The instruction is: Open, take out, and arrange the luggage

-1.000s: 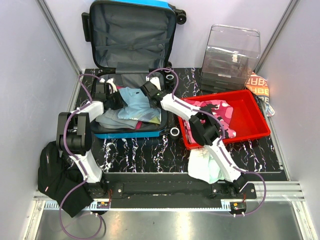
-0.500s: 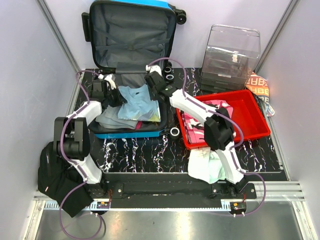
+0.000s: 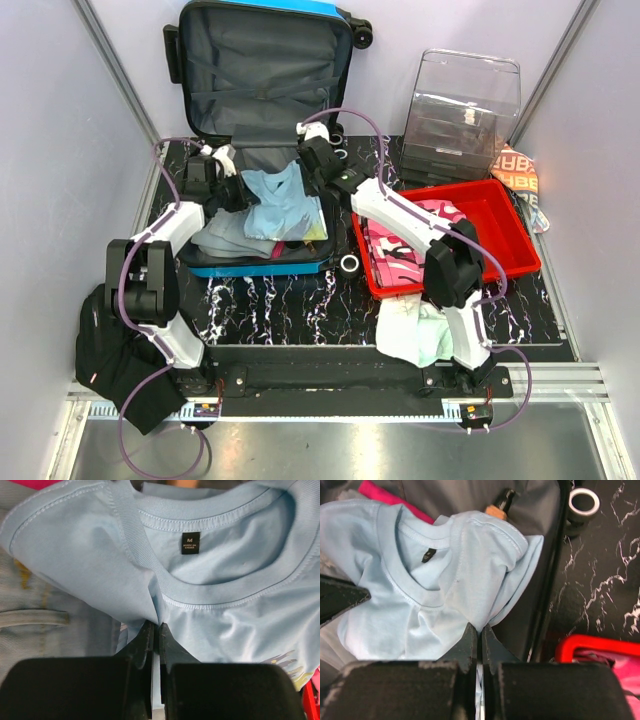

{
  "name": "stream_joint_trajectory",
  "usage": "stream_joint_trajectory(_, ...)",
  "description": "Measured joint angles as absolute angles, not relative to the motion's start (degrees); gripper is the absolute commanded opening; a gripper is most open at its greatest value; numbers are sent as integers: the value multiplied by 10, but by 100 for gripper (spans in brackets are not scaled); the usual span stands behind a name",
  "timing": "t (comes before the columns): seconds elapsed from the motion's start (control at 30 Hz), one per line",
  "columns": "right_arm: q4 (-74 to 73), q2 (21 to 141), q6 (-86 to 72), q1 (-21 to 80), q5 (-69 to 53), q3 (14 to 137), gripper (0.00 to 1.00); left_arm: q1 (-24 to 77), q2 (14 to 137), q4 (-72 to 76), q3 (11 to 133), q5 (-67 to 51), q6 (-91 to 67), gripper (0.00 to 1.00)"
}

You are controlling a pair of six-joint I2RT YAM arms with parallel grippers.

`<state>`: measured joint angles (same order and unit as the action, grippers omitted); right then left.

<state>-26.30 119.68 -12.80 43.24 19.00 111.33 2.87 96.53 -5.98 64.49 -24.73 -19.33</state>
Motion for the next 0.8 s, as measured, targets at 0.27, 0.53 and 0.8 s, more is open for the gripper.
stream_joint_trajectory(0.27,-278,1099,-129,399,153,1036,0,71,965,-69,668,-269,-204,0)
stream_joint_trajectory(0.53,-323,984,-125,347,136,964,0,143,965,-84,679,-289,-217,0)
stream_joint_trajectory(0.8,-357,874,-104,240,89,812,0,271,985,-106,729,-290,-226,0)
